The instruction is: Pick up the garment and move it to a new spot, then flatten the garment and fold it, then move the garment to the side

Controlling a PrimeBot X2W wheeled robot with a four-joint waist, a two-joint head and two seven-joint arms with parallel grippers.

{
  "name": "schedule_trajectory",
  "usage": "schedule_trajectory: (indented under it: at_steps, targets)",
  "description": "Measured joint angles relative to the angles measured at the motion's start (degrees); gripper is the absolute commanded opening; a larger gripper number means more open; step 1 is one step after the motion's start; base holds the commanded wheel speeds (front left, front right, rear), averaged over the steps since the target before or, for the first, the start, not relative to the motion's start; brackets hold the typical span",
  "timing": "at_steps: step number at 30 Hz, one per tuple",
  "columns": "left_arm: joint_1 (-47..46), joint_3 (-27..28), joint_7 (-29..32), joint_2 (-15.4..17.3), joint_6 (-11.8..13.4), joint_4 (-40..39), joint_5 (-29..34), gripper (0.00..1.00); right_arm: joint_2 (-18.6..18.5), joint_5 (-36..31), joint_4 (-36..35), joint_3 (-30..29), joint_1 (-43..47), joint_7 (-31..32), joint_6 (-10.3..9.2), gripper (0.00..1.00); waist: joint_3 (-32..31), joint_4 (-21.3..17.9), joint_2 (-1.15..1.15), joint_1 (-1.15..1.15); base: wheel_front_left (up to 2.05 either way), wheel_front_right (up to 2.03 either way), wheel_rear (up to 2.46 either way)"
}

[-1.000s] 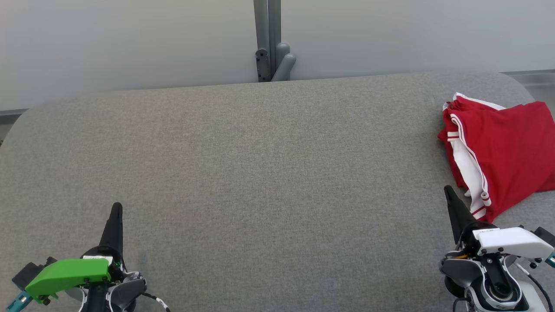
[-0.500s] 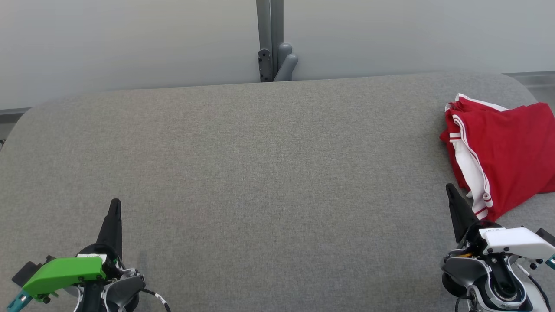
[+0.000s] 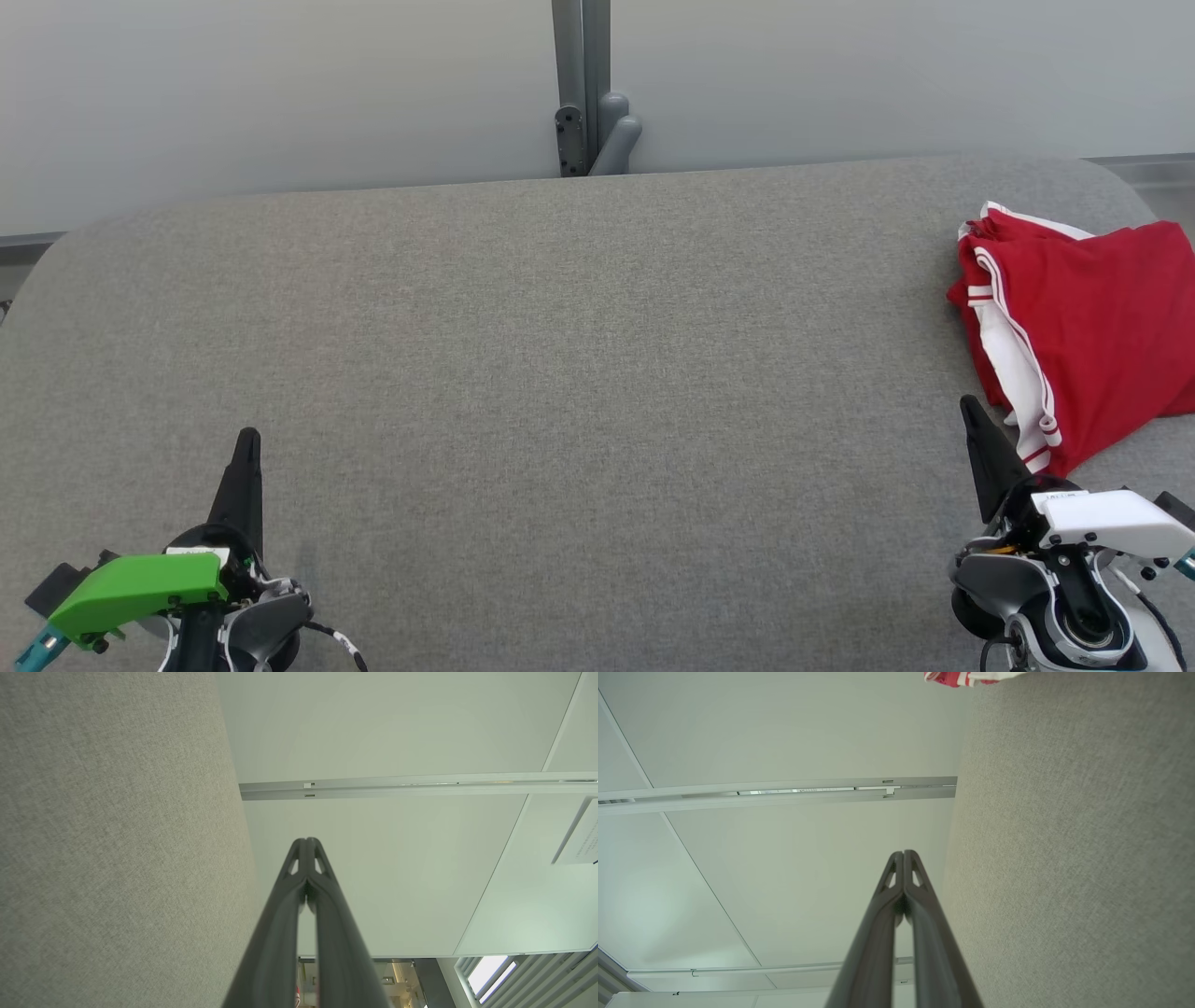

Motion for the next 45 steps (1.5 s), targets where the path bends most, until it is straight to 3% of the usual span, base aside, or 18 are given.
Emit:
schedule_trajectory:
  at_steps: [45]
  targets:
    - [0.0, 0.0, 0.0, 0.0, 0.0, 0.0, 0.0, 0.0, 0.0, 0.0, 0.0, 0.0, 0.0, 0.0, 0.0, 0.0, 0.0, 0.0, 0.0, 0.0, 0.0, 0.0, 0.0]
